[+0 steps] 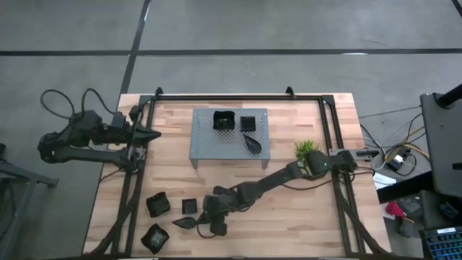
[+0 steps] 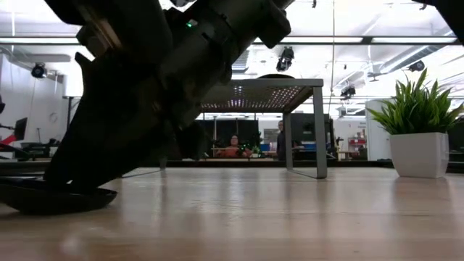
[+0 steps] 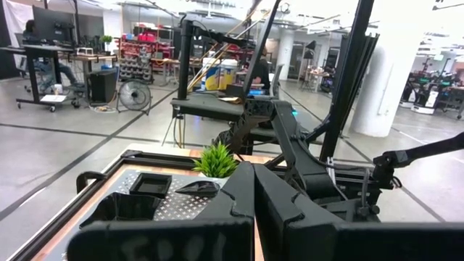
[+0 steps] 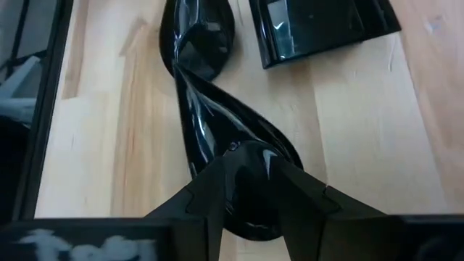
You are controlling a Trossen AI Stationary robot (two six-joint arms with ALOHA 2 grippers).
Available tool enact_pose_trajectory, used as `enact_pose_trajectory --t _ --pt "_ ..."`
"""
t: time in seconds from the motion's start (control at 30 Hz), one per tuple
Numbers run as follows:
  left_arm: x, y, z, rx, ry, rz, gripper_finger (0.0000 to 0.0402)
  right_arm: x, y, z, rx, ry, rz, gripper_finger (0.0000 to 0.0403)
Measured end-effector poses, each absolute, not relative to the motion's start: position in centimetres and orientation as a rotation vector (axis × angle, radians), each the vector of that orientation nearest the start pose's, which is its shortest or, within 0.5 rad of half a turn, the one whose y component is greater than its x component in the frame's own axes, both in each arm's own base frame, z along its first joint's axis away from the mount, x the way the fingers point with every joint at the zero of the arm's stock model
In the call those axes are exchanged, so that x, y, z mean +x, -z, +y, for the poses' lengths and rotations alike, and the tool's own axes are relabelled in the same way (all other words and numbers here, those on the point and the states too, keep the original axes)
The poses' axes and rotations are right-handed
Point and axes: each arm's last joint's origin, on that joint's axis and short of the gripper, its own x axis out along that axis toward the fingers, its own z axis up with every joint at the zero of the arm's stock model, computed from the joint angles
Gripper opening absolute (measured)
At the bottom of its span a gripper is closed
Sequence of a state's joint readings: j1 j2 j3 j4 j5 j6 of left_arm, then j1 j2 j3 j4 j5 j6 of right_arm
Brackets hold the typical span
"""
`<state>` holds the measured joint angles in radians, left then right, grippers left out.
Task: Pick & Place Mini shaped plates
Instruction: Stack the drop-shaped plate on top of the drop-shaped plate on the shelf
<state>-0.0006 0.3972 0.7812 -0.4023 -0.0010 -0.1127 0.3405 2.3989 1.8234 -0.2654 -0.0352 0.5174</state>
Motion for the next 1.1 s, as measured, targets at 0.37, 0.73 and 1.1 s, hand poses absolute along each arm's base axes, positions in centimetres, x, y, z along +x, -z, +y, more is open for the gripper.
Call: enact_pose_trajectory --t 0.37,0.73,1.1 --pt "7.8 -35.1 0.0 -0.113 -0.002 0.018 0.0000 48.8 -13.1 17.3 0.278 -0.132 0.884 0.0083" --pt "7.8 -35.1 0.0 -0.113 -0.001 0.018 0.0000 48.8 -12.8 16.4 0.252 -0.070 0.884 0.0082" --pt "7.8 -35.1 0.0 -0.113 -0.002 0.018 0.0000 48.5 -12.1 16.2 0.261 -0.077 0.910 0.0089"
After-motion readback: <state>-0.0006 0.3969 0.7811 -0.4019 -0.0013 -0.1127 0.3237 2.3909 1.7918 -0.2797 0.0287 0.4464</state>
